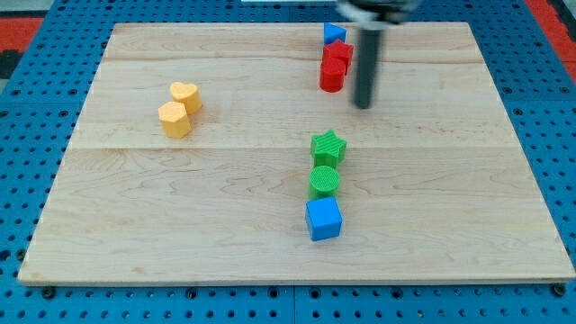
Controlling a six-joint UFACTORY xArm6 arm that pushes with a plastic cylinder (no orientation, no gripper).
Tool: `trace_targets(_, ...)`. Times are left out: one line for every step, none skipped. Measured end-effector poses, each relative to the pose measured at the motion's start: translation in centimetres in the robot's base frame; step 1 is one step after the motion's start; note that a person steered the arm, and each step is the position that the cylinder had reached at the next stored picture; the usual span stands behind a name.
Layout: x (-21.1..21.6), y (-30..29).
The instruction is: Push the triangle into the red blocks
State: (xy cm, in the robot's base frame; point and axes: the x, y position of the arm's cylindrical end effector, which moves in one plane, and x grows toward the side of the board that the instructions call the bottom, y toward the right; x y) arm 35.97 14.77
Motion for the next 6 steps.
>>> trace_targets(-7.6,-1.6)
trace_targets(-15.2,-4.6)
trace_targets(-15.6,-7.8)
trace_targets(-9.8,-14.6)
trace_targets(-9.1,-14.6)
trace_targets(-13.2,-15.0)
